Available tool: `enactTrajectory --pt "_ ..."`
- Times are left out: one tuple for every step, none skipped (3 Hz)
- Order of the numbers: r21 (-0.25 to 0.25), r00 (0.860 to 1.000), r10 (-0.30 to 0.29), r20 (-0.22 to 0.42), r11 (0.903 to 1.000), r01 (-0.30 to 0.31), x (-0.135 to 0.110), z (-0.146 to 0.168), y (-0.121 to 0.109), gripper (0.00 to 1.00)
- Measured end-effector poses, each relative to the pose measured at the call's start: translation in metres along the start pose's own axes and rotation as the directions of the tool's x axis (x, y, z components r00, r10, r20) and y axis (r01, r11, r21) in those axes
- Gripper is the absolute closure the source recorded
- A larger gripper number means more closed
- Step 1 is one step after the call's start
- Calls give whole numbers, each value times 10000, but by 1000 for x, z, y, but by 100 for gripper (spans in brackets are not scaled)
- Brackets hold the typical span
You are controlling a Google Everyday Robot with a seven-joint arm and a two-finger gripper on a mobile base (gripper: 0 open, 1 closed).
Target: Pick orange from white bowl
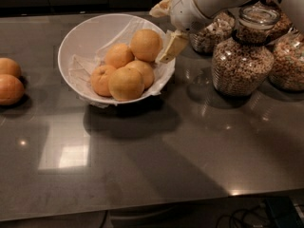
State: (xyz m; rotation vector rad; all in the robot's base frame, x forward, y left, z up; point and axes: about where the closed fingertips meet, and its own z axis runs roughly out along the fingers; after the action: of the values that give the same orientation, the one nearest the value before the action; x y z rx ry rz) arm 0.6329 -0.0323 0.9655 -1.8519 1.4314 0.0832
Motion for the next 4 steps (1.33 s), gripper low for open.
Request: enactTrajectory --pt "-127 9996 -285 56 9995 285 -1 7 -7 26" --pt "-342 9974 -714 40 9969 715 0 14 -14 23" --pt "-652 9932 -1160 39 9911 1160 1 20 -19 24" --pt "-1063 9883 -1513 176 9826 1523 1 29 -18 26"
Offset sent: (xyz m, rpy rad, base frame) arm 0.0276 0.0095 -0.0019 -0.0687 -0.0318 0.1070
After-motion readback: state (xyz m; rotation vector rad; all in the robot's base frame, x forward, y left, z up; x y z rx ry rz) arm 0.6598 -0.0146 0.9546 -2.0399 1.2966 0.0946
